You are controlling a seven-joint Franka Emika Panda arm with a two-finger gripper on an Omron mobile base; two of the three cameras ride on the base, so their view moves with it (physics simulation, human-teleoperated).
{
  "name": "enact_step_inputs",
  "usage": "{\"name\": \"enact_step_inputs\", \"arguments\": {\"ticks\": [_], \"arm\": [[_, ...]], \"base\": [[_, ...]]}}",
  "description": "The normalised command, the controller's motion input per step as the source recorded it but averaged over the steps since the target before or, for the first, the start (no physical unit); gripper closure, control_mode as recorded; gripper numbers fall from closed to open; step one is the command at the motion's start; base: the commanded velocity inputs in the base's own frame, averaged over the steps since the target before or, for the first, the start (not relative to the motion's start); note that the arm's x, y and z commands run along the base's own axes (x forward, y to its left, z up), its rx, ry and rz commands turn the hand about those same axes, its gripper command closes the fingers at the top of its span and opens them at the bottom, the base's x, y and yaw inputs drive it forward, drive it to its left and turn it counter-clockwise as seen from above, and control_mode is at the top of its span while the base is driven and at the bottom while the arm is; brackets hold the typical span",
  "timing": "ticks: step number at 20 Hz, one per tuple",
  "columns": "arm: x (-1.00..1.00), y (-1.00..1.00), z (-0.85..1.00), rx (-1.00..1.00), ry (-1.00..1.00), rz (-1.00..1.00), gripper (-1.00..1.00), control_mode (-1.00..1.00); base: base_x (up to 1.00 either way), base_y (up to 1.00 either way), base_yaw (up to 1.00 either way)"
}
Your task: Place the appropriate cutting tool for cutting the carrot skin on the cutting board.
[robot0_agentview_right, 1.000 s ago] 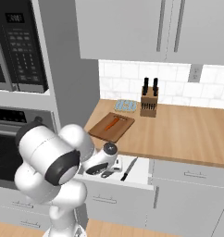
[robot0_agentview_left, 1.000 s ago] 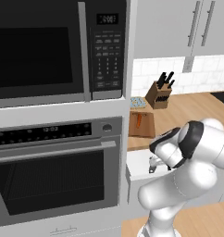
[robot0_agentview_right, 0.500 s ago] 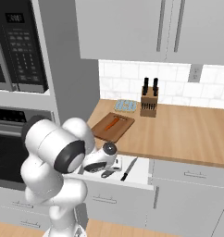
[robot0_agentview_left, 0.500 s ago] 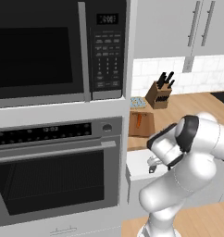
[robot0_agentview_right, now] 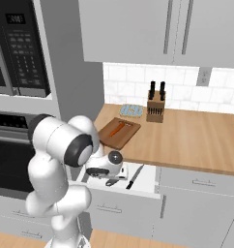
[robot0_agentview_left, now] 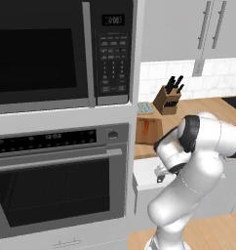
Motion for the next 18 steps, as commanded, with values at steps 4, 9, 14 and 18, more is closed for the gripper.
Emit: {"name": "enact_step_inputs", "arguments": {"ticks": [4, 9, 14, 18], "arm": [[0.00, 0.12, -0.46, -0.03, -0.05, -0.14, -1.00, -1.00], [0.00, 0.21, -0.55, -0.03, -0.07, -0.17, -1.00, -1.00], [0.00, 0.19, -0.61, -0.03, -0.12, -0.18, -1.00, -1.00], [0.00, 0.03, -0.62, 0.00, -0.12, -0.15, -1.00, -1.00]], "base": [[0.00, 0.00, 0.00], [0.00, 0.00, 0.00], [0.00, 0.00, 0.00], [0.00, 0.00, 0.00]]}}
